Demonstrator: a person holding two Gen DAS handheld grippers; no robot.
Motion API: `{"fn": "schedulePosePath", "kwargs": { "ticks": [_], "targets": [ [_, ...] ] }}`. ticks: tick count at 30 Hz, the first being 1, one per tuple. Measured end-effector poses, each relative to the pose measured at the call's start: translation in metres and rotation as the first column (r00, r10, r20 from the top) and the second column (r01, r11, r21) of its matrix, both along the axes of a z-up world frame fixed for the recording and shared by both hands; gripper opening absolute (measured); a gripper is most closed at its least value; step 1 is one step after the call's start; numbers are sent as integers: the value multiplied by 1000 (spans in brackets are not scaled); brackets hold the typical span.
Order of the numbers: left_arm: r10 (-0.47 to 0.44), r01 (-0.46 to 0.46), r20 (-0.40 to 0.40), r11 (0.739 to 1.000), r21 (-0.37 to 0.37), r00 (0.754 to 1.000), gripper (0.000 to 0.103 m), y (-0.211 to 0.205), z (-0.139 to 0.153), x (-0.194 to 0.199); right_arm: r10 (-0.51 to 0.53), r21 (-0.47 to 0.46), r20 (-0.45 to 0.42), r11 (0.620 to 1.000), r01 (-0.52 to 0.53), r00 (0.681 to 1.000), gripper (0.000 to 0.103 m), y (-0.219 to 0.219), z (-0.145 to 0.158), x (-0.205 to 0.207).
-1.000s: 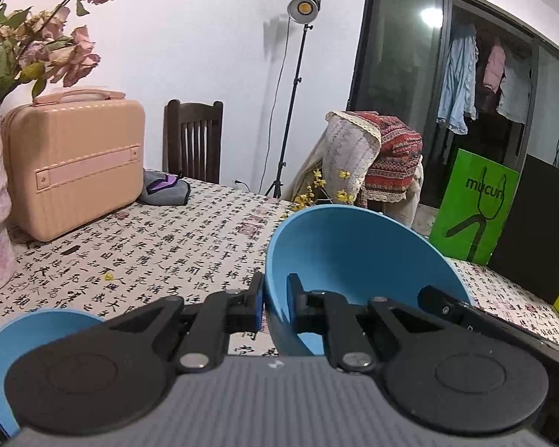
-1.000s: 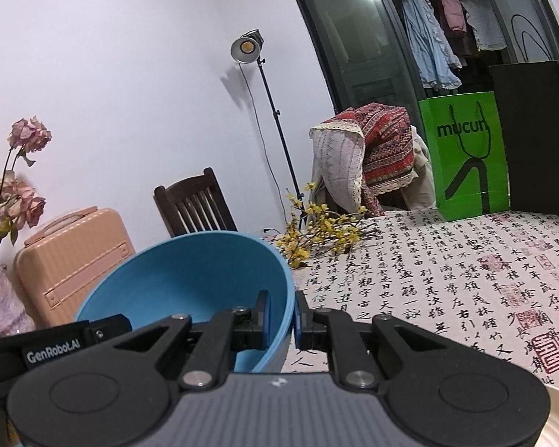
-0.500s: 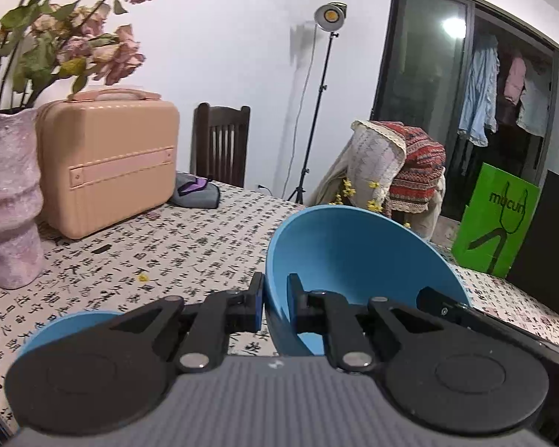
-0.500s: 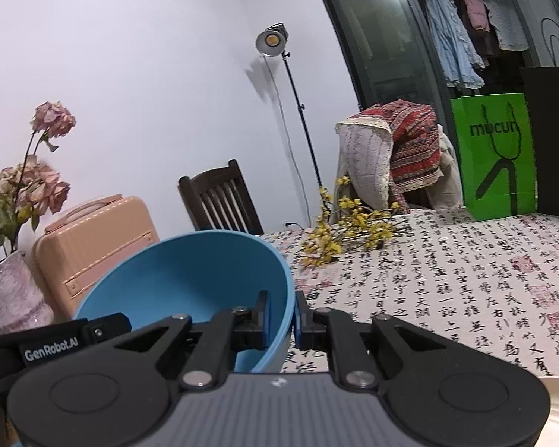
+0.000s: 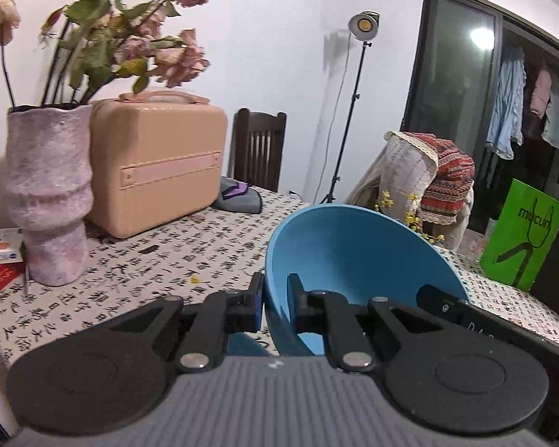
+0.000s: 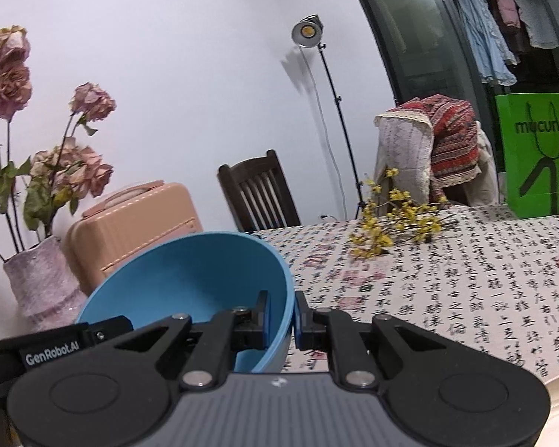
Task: Organize plates and bowls
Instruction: 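Carry the blue bowl with both grippers toward the stacked blue bowls by the vase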
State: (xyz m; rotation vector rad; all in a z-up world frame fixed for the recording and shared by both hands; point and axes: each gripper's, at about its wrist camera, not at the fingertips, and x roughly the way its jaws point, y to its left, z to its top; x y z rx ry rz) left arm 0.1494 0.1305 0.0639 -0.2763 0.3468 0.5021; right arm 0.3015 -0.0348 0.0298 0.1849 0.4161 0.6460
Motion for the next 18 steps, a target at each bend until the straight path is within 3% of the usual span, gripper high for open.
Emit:
{"fn": "schedulePosePath", "kwargs": {
  "ticks": [8,18],
  "targets": [
    [46,-46,-6,999,22,999,13,10,2,-22,63,2,-14,998,-63,998,12,19,4,-13],
    [83,-83,-25,997,-3,996,13,31,-2,-50,129,-21,-15,991,-129,992,12,42,2,-34]
  ]
}}
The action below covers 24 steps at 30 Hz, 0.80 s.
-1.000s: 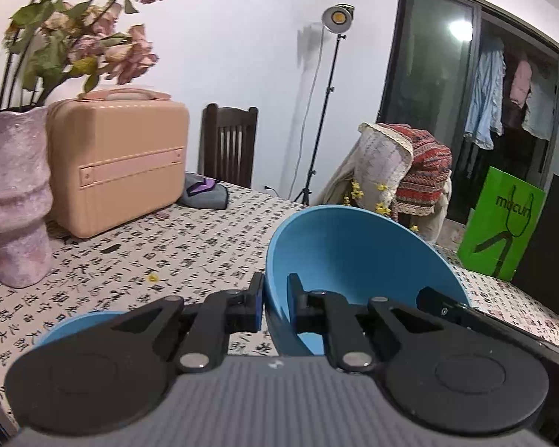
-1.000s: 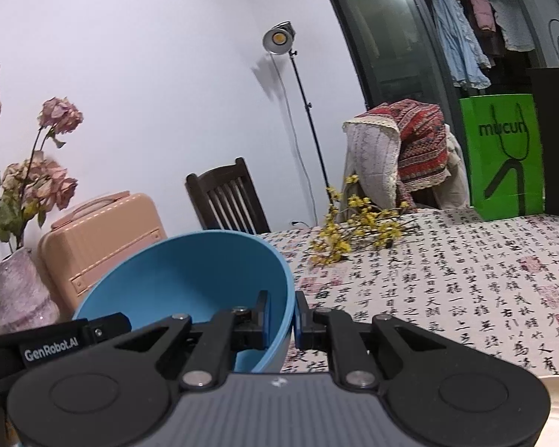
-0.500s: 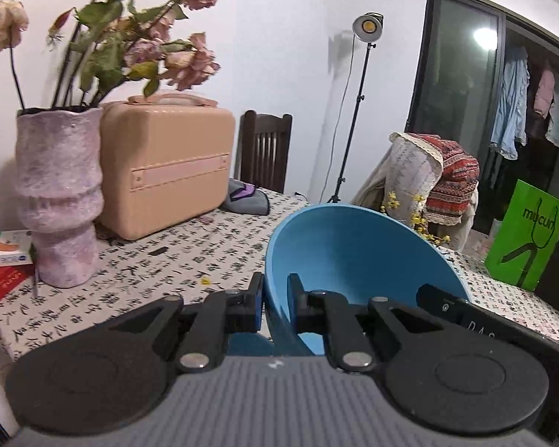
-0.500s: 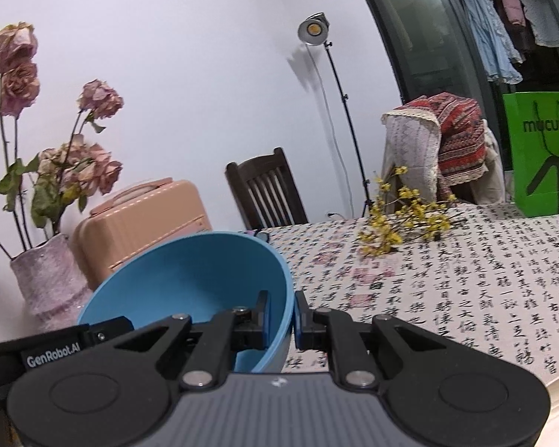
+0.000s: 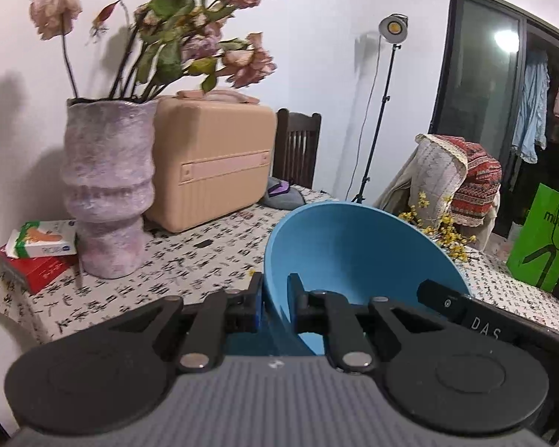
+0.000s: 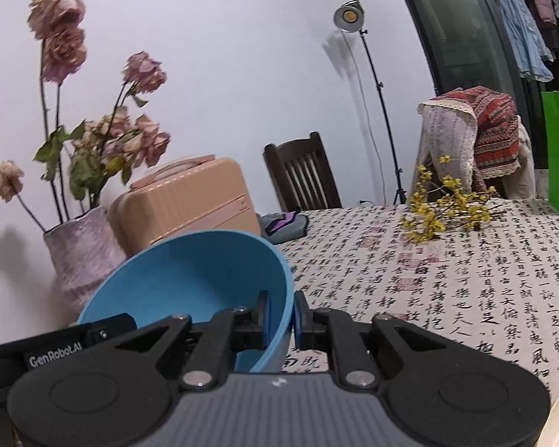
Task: Organize plates and bowls
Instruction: 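Carry the blue bowl with both grippers toward the stacked blue bowls by the vase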
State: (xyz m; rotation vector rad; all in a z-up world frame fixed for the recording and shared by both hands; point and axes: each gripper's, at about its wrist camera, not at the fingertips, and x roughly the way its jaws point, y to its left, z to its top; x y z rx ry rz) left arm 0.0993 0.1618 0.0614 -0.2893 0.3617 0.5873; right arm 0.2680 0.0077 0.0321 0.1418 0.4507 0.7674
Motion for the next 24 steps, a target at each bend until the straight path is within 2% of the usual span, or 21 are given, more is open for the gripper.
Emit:
{"fn": "schedulePosePath", "kwargs": {
  "ticks": [16,24],
  "targets": [
    [33,-35,-68,999,-29,997,14,17,-21,-24,63,-75,-19,995,-65,998,12,31,-22,-25],
    [26,-29,-101,999,-34,995,14,18,-33,-23,53,-131,30,990,-49,998,12,40,-30,-32]
  ]
}}
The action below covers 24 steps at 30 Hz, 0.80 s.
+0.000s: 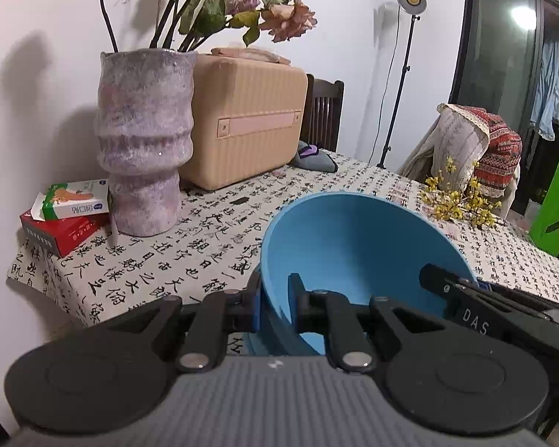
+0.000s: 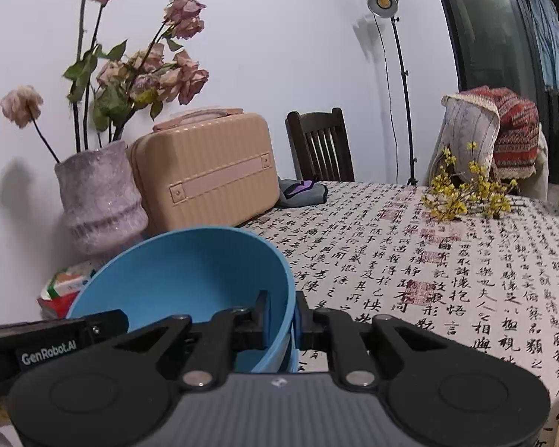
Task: Organize plates and bowls
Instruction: 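Carry the blue bowl with both grippers toward the stacked blue bowls by the vase, then lower the blue bowl into the stacked bowls and open both grippers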
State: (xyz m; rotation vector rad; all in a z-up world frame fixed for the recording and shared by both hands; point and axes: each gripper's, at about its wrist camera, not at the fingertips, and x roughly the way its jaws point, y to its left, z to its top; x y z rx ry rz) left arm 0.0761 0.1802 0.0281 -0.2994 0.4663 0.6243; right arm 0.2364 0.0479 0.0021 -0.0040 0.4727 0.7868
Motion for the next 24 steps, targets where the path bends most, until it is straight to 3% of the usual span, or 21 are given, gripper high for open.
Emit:
{"fn": "schedulePosePath", "kwargs": {
  "ticks": [9,18,22,24],
  "targets": [
    [-8,8,-13,1000,11,1000,14,1,-7,4,-12,-47,67,999,15,998,12,8,-7,-5],
    [-13,13,-18,1000,20,1000,15,0,-7,8,-10,-65,81,998,15,997,14,11,-10,-3],
    [-35,35,3,999,-12,999,31,3,-6,6,-10,-58,71,998,14,997,14,10,-11,0],
    [-55,56,29,998,-31,998,43,4,-4,4,-13,-41,56,999,15,998,22,7,-11,3]
  ]
}}
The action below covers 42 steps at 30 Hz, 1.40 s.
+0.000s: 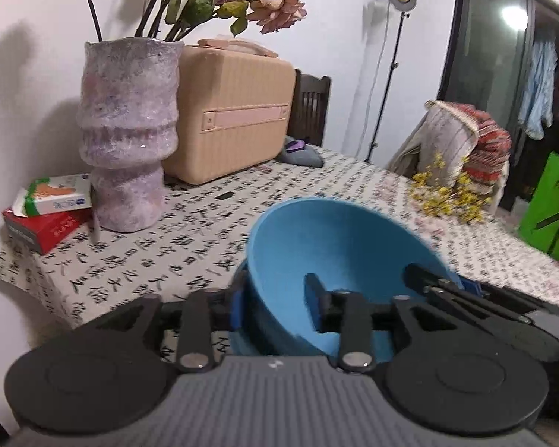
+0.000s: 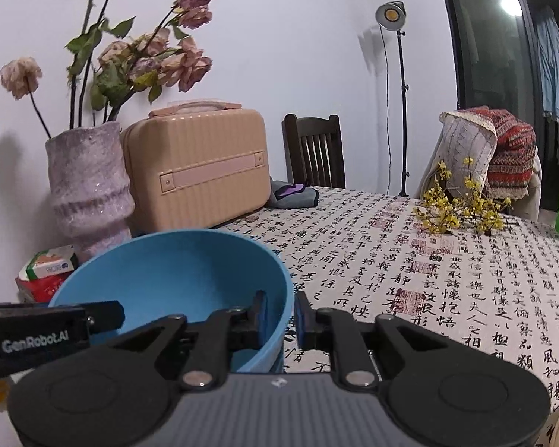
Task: Organize plates and bowls
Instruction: 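Lower the blue bowl into the stacked bowls and open both grippers, then reposition both open grippers around the rim of the bowl stack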
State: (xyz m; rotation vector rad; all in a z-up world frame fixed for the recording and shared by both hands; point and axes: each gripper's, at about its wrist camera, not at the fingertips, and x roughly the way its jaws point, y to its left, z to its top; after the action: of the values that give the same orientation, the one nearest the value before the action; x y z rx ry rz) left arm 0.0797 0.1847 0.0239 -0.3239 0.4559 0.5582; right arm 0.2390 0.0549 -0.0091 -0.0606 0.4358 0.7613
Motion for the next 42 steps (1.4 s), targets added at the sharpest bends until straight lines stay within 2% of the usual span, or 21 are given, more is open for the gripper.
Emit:
{"fn": "schedulePosePath", "kwargs": {
  "ticks": [1,2,4,6,8,11,13,16,23,26,34,42],
  "targets": [
    [-8,8,11,1000,-3,1000,52,0,1,-1,2,18,-14,1000,-2,1000,31,-3,0,2],
    [-18,19,26,1000,-6,999,69,-1,2,-3,2,35,-28,999,-1,1000,34,-7,1,3],
    [6,-7,49,1000,16,999,90,-3,4,-8,13,88,-51,996,-9,999,47,-20,4,4],
    [-2,0,74,1000,31,997,90,-3,6,-12,22,132,-47,991,-16,999,58,-33,8,1],
    [-14,12,93,1000,19,996,92,-1,8,-16,14,160,-34,987,-9,999,60,-46,10,-1],
    [-4,2,128,1000,16,992,99,3,10,-26,7,187,-36,982,0,999,71,-64,10,-3],
    [8,-12,161,1000,21,987,102,4,10,-36,6,209,-42,978,3,999,88,-78,8,-5],
    [19,-22,195,1000,13,981,103,5,7,-52,13,232,-54,973,0,998,101,-96,3,-11],
    [33,-26,290,999,-28,956,103,-1,-8,-101,36,225,-68,974,-20,997,103,-118,-13,-34],
    [34,-17,289,998,-63,957,103,0,-11,-106,32,220,-67,975,-16,997,103,-119,-15,-42],
    [-14,43,296,995,-93,955,103,11,-11,-88,18,199,-52,980,-7,998,103,-114,-7,-41],
    [-119,150,254,983,-105,960,103,30,4,-50,-47,189,-130,979,71,990,103,-109,-4,-15]
  ]
}}
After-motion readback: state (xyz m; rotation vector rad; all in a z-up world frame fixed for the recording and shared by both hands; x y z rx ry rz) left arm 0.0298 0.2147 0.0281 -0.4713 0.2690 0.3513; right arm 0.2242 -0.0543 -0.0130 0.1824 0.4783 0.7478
